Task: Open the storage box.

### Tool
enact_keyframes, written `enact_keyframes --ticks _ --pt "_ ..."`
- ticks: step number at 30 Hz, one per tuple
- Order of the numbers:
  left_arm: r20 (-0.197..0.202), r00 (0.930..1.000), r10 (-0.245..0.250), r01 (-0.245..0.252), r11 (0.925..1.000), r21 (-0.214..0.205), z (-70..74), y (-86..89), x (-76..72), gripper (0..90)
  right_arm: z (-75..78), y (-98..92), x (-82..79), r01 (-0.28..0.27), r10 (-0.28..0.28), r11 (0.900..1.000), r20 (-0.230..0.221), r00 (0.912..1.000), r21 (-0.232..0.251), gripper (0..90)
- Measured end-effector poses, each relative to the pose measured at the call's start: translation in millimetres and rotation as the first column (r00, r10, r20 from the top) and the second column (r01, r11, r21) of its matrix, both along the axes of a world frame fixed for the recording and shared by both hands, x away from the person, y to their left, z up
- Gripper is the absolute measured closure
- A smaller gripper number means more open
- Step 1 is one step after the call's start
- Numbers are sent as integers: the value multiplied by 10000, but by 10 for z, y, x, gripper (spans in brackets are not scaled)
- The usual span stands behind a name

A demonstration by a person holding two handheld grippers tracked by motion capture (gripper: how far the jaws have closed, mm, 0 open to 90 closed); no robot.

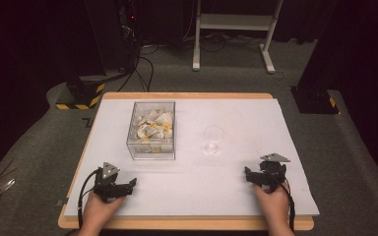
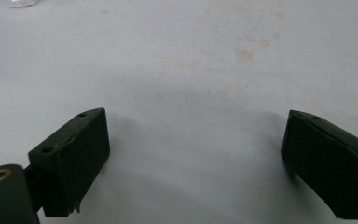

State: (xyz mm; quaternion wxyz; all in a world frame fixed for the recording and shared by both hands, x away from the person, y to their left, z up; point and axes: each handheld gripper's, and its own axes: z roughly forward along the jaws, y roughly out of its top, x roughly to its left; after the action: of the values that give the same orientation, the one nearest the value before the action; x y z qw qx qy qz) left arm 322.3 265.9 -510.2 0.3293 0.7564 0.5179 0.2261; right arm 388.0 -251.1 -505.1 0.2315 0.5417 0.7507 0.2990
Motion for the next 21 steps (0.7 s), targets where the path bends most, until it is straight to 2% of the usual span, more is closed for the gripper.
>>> enact_keyframes --ticks 21 --pt "-11 10000 6 -6 10000 0 2 0 1 112 10 2 6 32 -32 10000 -111 9999 1 78"
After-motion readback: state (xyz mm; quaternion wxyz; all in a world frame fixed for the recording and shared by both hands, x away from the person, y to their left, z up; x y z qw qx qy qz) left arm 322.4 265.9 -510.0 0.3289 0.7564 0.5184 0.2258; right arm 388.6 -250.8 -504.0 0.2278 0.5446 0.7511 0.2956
